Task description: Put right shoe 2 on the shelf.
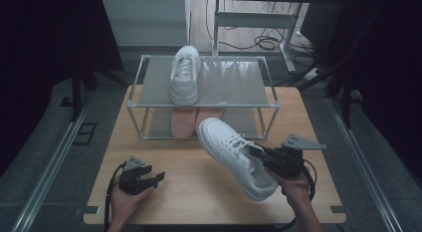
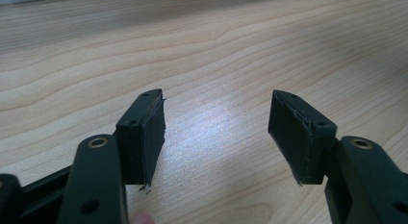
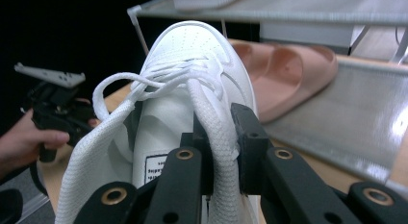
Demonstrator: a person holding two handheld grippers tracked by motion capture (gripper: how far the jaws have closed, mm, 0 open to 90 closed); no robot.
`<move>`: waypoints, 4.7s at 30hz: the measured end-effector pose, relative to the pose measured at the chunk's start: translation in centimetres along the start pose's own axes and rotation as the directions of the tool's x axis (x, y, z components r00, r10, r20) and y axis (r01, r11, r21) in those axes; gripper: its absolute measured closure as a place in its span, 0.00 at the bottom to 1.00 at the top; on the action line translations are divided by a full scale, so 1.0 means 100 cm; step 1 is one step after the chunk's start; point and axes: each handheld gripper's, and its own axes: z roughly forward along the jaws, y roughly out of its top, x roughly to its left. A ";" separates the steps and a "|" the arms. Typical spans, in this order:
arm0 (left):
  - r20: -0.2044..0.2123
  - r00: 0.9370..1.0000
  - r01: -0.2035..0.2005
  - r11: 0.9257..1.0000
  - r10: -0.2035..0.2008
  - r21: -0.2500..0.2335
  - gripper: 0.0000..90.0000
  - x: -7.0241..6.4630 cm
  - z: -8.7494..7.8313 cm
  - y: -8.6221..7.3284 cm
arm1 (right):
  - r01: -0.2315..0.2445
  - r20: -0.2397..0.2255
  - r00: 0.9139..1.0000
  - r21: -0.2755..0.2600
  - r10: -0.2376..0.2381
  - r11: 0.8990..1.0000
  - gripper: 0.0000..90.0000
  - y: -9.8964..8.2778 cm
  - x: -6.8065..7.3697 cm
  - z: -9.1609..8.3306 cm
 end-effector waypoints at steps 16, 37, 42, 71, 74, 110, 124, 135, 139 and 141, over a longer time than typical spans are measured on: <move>-0.001 1.000 0.000 1.000 0.000 -0.003 0.43 0.001 0.000 0.000 | 0.014 0.012 1.000 -0.081 -0.013 0.997 0.91 0.063 -0.006 -0.009; -0.001 1.000 -0.005 1.000 0.005 -0.002 0.43 0.002 0.000 0.000 | -0.061 0.134 0.988 -0.136 0.079 0.989 0.91 0.123 -0.038 0.020; 0.003 1.000 0.000 1.000 0.000 0.000 0.43 0.001 0.000 0.000 | -0.073 0.166 0.982 -0.128 0.094 0.989 0.91 0.136 -0.041 0.034; 0.004 1.000 0.010 1.000 -0.010 -0.017 0.43 0.008 -0.004 0.000 | -0.213 0.402 0.890 -0.048 0.214 0.976 0.90 0.200 -0.070 0.144; 0.003 1.000 0.014 1.000 -0.014 -0.017 0.43 0.009 -0.005 -0.001 | -0.221 0.421 0.881 -0.037 0.216 0.975 0.90 0.202 -0.073 0.157; -0.010 1.000 0.024 0.999 -0.024 -0.032 0.43 0.013 -0.011 -0.001 | -0.088 0.342 0.936 -0.007 0.085 0.996 0.83 0.185 -0.063 0.127; -0.011 1.000 0.027 0.999 -0.027 -0.024 0.43 0.010 -0.009 -0.001 | -0.077 0.307 0.951 0.082 0.049 0.994 1.00 0.125 -0.068 0.117; -0.011 1.000 0.025 0.999 -0.026 -0.030 0.43 0.010 -0.011 -0.001 | -0.066 0.286 0.957 0.080 0.040 0.995 1.00 0.120 -0.054 0.128; -0.011 1.000 0.029 0.999 -0.029 -0.032 0.43 0.010 -0.011 0.000 | -0.046 0.270 0.963 0.087 0.020 0.995 1.00 0.120 -0.043 0.135; -0.011 1.000 0.026 0.999 -0.027 -0.032 0.43 0.010 -0.011 0.001 | -0.041 0.267 0.964 0.088 0.016 0.995 1.00 0.121 -0.041 0.137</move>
